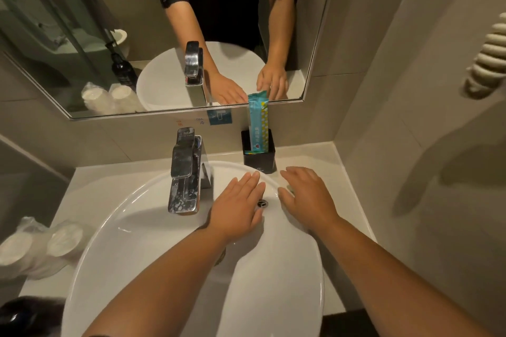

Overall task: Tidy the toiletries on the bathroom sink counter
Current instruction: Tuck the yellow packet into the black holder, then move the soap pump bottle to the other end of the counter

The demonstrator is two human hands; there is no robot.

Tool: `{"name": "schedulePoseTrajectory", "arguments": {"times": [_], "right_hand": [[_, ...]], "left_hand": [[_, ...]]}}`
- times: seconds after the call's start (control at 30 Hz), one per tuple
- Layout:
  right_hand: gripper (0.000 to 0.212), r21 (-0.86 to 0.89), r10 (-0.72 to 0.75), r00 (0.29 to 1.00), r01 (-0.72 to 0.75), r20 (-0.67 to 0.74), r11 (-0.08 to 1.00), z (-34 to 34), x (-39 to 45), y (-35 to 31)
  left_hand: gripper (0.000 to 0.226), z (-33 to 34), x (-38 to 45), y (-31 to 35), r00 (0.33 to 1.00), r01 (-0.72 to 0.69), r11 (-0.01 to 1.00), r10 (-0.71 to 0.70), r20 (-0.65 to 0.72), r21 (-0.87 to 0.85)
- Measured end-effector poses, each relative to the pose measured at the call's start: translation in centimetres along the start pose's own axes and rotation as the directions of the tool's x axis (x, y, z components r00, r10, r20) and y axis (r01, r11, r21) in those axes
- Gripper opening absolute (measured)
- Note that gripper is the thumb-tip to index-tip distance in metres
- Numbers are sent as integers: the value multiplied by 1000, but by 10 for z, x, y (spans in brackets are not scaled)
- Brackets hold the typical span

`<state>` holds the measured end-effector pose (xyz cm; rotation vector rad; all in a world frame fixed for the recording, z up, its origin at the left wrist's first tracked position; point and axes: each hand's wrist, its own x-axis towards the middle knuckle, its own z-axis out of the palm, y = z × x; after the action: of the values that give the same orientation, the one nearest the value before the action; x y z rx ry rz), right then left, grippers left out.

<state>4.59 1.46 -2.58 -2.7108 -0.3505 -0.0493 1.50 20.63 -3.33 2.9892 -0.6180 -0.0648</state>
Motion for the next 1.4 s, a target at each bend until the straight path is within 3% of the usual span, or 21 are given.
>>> {"name": "schedulePoseTrajectory", "arguments": {"times": [0.27,0.67,0.9,1.13,1.4], "right_hand": [[62,-202,-89,990,111,113,973,-3,-54,-17],[63,-93,-332,918,358,219,929,7,-129,-113],[67,-24,-492,837,512,240,859,37,-150,-204],[63,56,-568,791,572,227,818,75,-168,-291],[55,235,-505,838,458,208,857,100,-155,-364]], "left_hand": [[62,-15,-47,31,970,242,970,-242,1,-37],[64,-31,-202,24,889,457,889,-457,-28,-6],[66,-39,-292,0,794,607,795,-606,-59,-1],[64,-37,-367,-44,666,725,675,-738,-108,-139],[61,-27,-392,-108,577,726,575,-808,-121,-377]]}}
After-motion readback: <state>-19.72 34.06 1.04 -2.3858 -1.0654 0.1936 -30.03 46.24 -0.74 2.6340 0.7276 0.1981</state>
